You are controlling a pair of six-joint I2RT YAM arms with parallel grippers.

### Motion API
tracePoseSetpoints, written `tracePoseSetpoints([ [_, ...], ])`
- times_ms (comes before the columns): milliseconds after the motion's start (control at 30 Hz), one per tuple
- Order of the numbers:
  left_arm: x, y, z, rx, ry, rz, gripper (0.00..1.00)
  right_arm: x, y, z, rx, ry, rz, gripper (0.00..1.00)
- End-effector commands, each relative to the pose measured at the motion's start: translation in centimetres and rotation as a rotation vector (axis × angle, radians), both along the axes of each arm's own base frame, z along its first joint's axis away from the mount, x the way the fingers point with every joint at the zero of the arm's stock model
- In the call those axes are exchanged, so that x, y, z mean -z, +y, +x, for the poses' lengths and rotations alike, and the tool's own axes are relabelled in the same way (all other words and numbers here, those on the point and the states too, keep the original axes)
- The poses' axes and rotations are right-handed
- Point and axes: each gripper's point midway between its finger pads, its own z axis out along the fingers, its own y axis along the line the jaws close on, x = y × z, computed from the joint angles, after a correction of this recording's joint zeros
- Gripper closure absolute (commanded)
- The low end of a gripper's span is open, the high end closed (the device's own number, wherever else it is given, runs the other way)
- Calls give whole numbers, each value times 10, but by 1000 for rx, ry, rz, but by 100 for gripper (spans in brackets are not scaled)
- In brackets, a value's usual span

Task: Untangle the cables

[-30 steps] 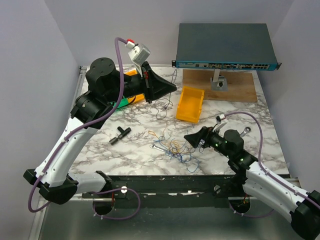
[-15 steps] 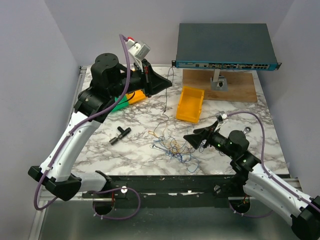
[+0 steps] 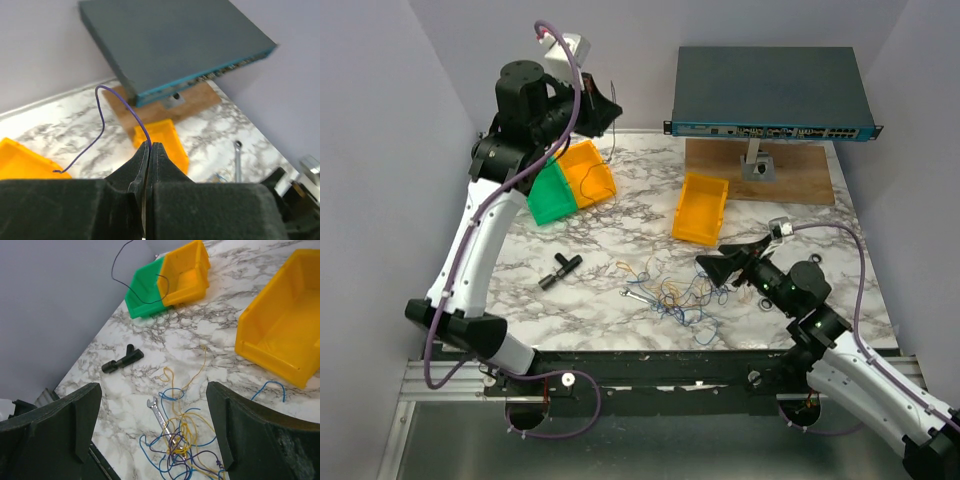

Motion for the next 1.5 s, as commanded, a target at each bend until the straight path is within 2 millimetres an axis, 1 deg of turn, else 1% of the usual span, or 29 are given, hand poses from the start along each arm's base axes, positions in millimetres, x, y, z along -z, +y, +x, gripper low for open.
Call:
tracePoseSetpoints([
  [0, 1, 35, 65, -181, 4, 42, 100, -22, -7, 15, 74, -51, -32, 6],
  [133, 20, 62, 118, -283, 39, 69, 100, -29, -6, 20, 83, -66, -49, 6],
  [167, 29, 65, 131, -290, 53, 64, 100, -31, -6, 21, 85, -68, -51, 6],
  [200, 34, 71, 143, -298, 53, 48, 100, -33, -5, 22, 83, -71, -51, 6],
  [233, 42, 75, 156, -300, 65, 32, 100, -33, -5, 22, 82, -73, -53, 6],
  [300, 49, 80, 178, -292, 85, -12, 100, -37, -4, 24, 80, -81, -53, 6],
  [400, 61, 88, 204, -303, 116, -23, 100, -40, -2, 26, 80, -86, -63, 6],
  [433, 63, 93, 209, -322, 116, -18, 100, -40, -2, 27, 78, -86, -67, 6],
  [500, 78, 99, 219, -344, 131, -11, 100, -40, -1, 27, 77, -85, -65, 6],
  [567, 100, 101, 222, -356, 168, -3, 100, -38, 0, 28, 77, -83, -61, 6],
  [700, 150, 100, 221, -368, 277, 0, 100, -28, 2, 29, 71, -69, -56, 6],
  [733, 165, 98, 218, -367, 318, -3, 100, -26, 3, 29, 67, -62, -55, 6],
  [800, 188, 94, 210, -361, 384, -6, 100, -23, 5, 30, 63, -47, -54, 6],
  [867, 207, 90, 199, -360, 430, 5, 100, -21, 6, 28, 54, -42, -50, 6],
  [900, 213, 90, 194, -371, 445, 12, 100, -21, 6, 27, 52, -40, -50, 6],
  [933, 224, 91, 189, -383, 467, 19, 100, -21, 6, 27, 51, -42, -48, 6],
  [1000, 237, 94, 181, -402, 502, 12, 100, -20, 4, 26, 55, -39, -50, 6],
  [1067, 247, 95, 179, -408, 525, 19, 100, -21, 3, 25, 58, -37, -50, 6],
  [1333, 295, 94, 189, -422, 666, 68, 100, -21, -3, 22, 73, -38, -51, 6],
  [1400, 304, 94, 191, -423, 678, 71, 100, -20, -4, 22, 77, -35, -54, 6],
  [1467, 308, 100, 195, -447, 675, 86, 99, -19, -4, 22, 78, -26, -60, 6],
])
